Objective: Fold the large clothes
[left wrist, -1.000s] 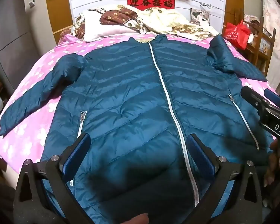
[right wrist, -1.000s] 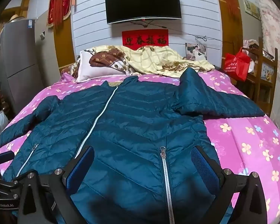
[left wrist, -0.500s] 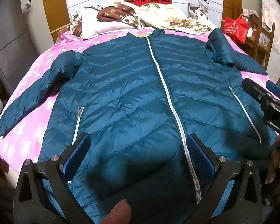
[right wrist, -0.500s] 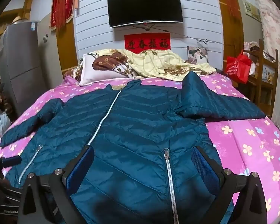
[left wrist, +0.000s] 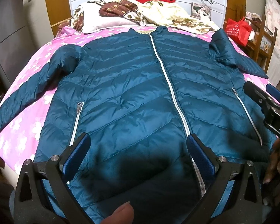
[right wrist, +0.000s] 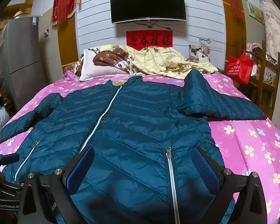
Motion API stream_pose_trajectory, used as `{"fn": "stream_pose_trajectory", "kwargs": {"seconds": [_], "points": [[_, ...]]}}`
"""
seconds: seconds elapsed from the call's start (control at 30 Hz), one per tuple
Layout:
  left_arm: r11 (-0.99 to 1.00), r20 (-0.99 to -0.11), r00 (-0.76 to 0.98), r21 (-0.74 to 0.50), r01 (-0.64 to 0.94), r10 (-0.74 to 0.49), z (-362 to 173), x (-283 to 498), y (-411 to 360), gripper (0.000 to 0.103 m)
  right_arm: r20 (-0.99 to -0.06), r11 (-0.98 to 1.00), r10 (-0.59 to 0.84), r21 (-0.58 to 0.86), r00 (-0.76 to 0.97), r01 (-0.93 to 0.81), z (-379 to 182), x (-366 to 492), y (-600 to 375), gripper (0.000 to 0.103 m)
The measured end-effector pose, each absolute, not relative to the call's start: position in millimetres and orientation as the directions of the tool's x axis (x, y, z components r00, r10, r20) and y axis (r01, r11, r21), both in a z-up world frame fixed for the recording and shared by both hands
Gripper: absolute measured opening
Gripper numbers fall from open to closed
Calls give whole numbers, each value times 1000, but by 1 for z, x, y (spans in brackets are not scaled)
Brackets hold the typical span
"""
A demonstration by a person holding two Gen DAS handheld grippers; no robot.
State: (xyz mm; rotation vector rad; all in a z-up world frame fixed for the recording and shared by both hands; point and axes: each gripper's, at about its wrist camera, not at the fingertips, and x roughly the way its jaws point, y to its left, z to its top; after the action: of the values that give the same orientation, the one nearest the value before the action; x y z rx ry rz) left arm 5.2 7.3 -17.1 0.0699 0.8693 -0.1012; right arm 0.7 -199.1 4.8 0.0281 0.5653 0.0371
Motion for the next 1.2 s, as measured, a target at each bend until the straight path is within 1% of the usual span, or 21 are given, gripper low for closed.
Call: {"fn": "stream_pose_trajectory", "kwargs": {"seconds": [0.07, 0.13, 0.2, 0.37, 0.5, 0.83, 1.2], "points": [[993, -769, 636, 19, 115, -59, -18, 5, 8, 103, -553, 998, 62, 56, 831, -38, 2, 3, -199, 103], [993, -770, 635, 12, 114, -63, -18, 6, 9, 103, -592, 994, 96, 97, 800, -47, -5, 9, -202, 103], [993, -770, 635, 11, 115, -65, -17, 6, 9, 103, -604, 995, 90, 96, 792, -39, -7, 10, -201, 103], [994, -775, 629, 3, 109, -67, -19, 7, 11, 103, -579, 998, 52, 65, 814, -18, -1, 3, -196, 103], [995, -780, 622, -7, 105, -71, -20, 8, 14, 103, -592, 999, 37, 52, 805, -8, -3, 6, -194, 103], [995, -784, 617, -3, 102, -66, -22, 10, 13, 103, -587, 998, 38, 66, 809, 2, -2, 8, -198, 103], [995, -785, 616, -3, 102, -66, -25, 10, 14, 103, -584, 999, 31, 48, 811, -4, 1, 8, -196, 103]]}}
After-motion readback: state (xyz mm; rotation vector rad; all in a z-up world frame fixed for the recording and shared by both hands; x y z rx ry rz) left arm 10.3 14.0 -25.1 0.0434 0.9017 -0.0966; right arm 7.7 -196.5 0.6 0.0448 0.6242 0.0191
